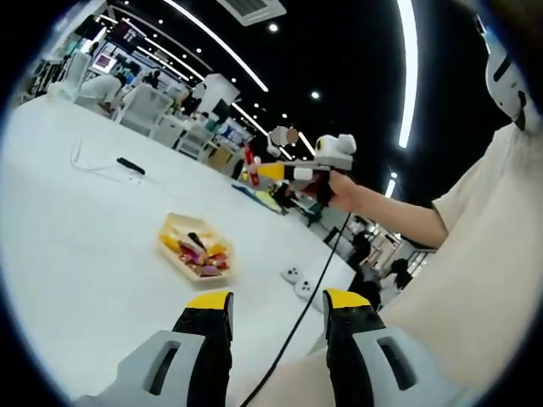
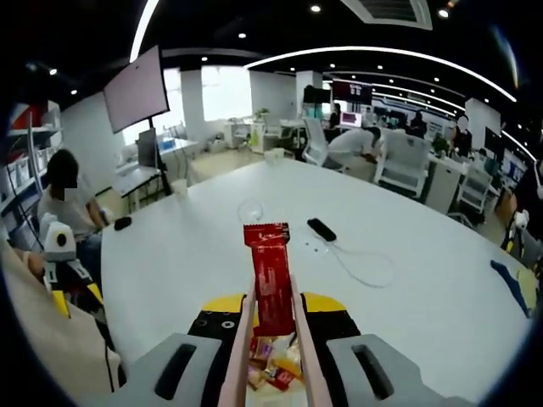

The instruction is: Place the target food into the container with the food tongs after gripping and lifting it, then release it inside without dropping or visibly crushing the food.

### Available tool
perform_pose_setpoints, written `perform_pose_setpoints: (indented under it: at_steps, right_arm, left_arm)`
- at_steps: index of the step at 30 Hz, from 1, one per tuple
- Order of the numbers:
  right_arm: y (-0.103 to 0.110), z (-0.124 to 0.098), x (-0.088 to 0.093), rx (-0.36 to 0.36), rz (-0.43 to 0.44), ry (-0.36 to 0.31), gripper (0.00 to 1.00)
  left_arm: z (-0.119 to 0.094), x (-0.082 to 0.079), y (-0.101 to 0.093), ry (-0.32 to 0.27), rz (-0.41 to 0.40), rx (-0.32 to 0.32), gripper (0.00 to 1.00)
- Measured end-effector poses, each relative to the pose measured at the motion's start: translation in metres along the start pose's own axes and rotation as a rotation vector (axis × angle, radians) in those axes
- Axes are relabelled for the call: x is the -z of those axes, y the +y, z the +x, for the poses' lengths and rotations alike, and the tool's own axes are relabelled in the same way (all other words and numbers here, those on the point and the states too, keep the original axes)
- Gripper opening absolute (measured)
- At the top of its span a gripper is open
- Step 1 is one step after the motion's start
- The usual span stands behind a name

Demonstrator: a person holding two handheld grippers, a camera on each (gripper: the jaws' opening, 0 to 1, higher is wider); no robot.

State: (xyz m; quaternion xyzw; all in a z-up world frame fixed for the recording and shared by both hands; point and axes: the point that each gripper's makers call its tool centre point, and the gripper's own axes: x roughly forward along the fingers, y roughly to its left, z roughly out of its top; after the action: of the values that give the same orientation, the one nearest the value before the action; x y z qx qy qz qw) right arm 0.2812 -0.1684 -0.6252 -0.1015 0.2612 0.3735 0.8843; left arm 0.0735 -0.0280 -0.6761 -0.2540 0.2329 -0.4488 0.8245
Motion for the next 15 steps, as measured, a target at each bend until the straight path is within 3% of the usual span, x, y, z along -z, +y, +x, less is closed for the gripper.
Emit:
perform_pose_setpoints:
  at_steps: [15]
  right_arm:
    - [-0.0009,0.0000,0.0011,0.009,0.018,-0.003,0.23]
  left_arm:
    - [-0.0079,0.0022,0.0032,0.006,-0.004,-0.002,0.41]
